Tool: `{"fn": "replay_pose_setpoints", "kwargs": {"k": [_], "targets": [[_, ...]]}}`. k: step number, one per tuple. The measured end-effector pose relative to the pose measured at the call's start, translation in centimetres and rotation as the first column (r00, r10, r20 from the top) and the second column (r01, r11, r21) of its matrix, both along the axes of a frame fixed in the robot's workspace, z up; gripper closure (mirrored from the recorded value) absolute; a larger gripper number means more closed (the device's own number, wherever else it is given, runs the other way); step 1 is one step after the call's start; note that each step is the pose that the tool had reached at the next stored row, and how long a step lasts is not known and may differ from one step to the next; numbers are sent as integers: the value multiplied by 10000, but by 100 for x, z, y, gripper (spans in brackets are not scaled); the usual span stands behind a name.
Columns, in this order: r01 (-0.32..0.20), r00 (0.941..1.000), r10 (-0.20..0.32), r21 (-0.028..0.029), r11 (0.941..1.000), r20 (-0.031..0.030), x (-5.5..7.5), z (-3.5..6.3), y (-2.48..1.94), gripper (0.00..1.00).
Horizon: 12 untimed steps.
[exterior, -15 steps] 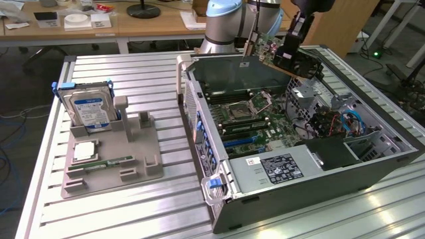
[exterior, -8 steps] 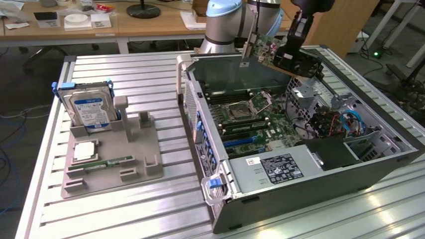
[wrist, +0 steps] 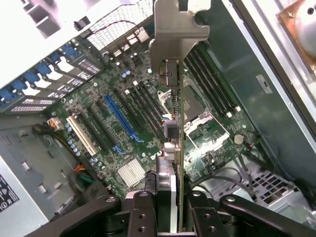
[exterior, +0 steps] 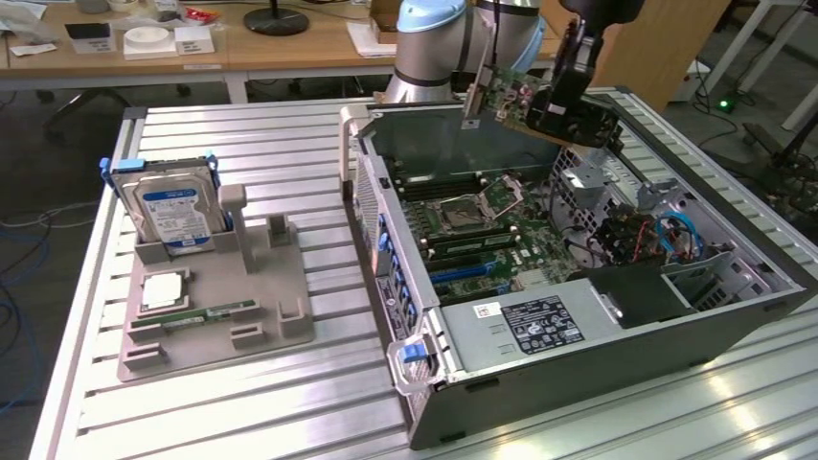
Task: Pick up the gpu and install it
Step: 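Insert the gpu into the slot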
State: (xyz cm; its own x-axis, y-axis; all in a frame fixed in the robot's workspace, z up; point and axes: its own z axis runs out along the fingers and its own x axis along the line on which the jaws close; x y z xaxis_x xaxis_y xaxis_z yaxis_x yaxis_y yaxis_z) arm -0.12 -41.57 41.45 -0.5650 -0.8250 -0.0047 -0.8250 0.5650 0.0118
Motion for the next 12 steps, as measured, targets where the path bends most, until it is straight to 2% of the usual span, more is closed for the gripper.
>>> {"fn": "replay_pose_setpoints", "kwargs": {"k": [5,12], "targets": [[-698,9976,698,0,9976,0,-1,0,0,71],[-1642,9864,1642,0,9864,0,0,-2,0,71]]}}
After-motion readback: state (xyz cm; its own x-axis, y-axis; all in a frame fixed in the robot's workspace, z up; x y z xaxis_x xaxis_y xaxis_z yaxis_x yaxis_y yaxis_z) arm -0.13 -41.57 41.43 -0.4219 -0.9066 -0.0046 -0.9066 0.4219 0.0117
